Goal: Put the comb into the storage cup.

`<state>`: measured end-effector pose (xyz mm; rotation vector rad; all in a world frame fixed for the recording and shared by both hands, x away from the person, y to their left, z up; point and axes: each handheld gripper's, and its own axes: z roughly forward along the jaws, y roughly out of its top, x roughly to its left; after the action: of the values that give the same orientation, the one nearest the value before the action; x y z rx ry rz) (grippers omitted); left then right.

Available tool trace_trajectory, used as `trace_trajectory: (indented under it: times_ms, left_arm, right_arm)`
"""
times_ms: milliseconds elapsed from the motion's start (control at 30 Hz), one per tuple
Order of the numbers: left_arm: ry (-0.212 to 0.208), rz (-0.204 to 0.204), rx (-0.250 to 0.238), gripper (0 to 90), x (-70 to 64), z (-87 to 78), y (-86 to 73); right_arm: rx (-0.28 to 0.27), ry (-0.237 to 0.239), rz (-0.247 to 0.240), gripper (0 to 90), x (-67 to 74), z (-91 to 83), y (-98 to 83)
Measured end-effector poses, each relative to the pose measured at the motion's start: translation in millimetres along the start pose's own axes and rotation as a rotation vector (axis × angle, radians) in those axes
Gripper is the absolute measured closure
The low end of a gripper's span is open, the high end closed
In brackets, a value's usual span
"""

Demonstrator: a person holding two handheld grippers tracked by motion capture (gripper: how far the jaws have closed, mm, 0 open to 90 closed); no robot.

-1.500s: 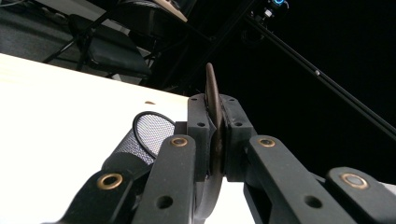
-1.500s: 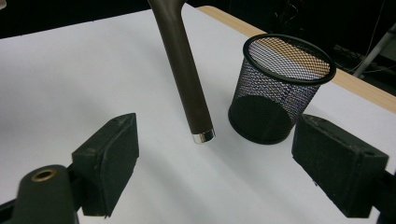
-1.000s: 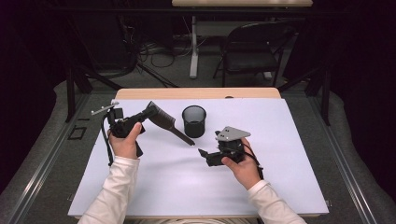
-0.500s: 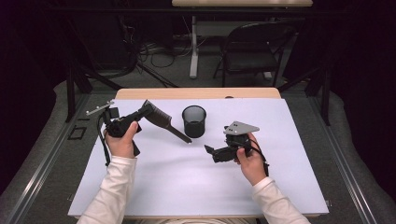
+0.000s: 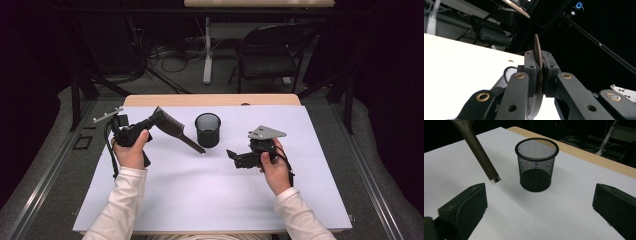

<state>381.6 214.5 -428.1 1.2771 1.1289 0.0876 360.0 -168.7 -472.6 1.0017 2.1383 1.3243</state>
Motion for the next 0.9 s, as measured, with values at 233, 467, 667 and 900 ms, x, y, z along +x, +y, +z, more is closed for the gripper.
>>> trace_trajectory:
  times_ms: [233, 467, 667, 900]
  left_arm:
    - [0.022, 0.000, 0.010, 84.6, -4.9, 1.7, 8.1]
    - [0.043, 0.037, 0.048, 84.6, -14.1, 8.6, 21.1]
    - [0.046, 0.022, 0.086, 84.6, -16.7, 16.9, 28.3]
    - [0.072, 0.031, 0.128, 84.6, -16.9, 22.1, 34.7]
  right_arm:
    - [0.008, 0.004, 0.019, 0.0, -6.0, -1.9, -0.2]
    - [-0.008, 0.002, 0.033, 0.0, -8.0, -7.5, 2.2]
    - [-0.013, 0.000, 0.046, 0.0, -11.2, -10.3, 2.4]
    - [-0.009, 0.004, 0.052, 0.0, -13.7, -9.6, 1.7]
